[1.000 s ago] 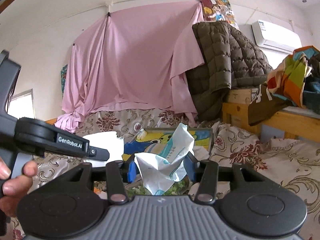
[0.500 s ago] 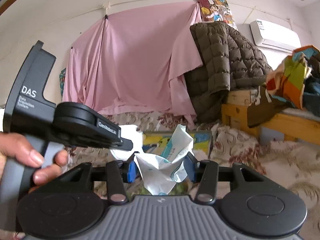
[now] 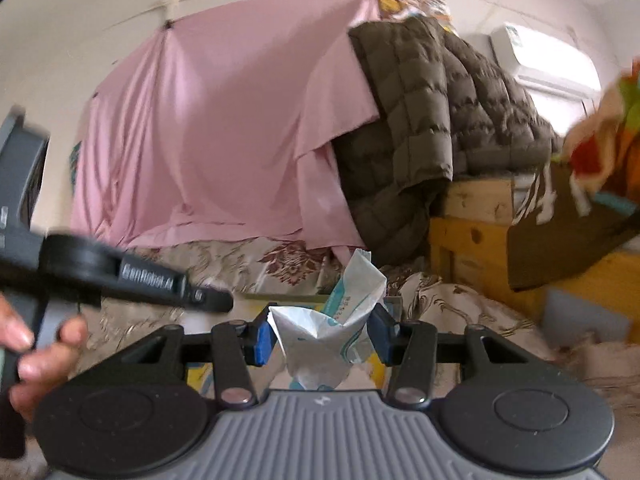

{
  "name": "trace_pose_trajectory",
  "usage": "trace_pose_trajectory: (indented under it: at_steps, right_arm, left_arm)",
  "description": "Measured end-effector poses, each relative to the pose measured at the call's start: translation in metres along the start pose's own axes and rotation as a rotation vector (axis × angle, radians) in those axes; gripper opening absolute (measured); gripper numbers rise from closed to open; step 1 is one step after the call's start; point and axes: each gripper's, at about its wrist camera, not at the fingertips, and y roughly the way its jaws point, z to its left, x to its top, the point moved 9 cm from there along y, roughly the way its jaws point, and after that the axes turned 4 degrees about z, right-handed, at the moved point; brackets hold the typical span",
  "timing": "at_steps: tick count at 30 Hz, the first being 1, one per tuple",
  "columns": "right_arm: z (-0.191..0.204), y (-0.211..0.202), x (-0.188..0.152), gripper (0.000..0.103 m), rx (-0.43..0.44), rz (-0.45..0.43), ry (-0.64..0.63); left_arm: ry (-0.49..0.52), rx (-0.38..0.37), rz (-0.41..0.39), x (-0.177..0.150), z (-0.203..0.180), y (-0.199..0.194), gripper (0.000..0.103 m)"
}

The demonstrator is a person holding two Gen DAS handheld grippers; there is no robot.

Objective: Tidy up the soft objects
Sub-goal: 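Lower both held items onto the cartoon tray and open both grippers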

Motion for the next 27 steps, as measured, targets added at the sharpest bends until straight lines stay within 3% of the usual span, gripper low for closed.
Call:
trace_pose_trajectory:
  at_steps: [5, 10, 15, 18, 20, 27]
  right_arm:
    - [-0.019, 0.074, -0.020, 0.052, 0.035, 0.068, 0.101]
    - [-0.017, 0.114, -0.038, 0.052, 0.085, 0.194, 0.114]
    - [-0.018, 0.126, -0.047, 0.057, 0.063, 0.250, 0.090]
    - [-0.021, 0.127, -0.050, 0.066, 0.072, 0.263, 0.109]
    - [-0.024, 0.126, -0.050, 0.078, 0.065, 0.257, 0.116]
    - [-0.027, 0.129, -0.047, 0.094, 0.085, 0.251, 0.139]
  left_arm:
    - [-0.074, -0.023, 0.072, -0.011, 0.044, 0.074, 0.008]
    - [-0.090, -0.008, 0.121, -0.028, 0.072, 0.106, 0.008]
    - [-0.048, 0.020, 0.150, -0.034, 0.082, 0.114, 0.012]
    - [-0.001, 0.025, 0.138, -0.032, 0.077, 0.111, 0.016]
    - [0.020, 0.034, 0.123, -0.031, 0.073, 0.109, 0.017]
    - [-0.001, 0.063, 0.074, -0.030, 0.073, 0.091, 0.040]
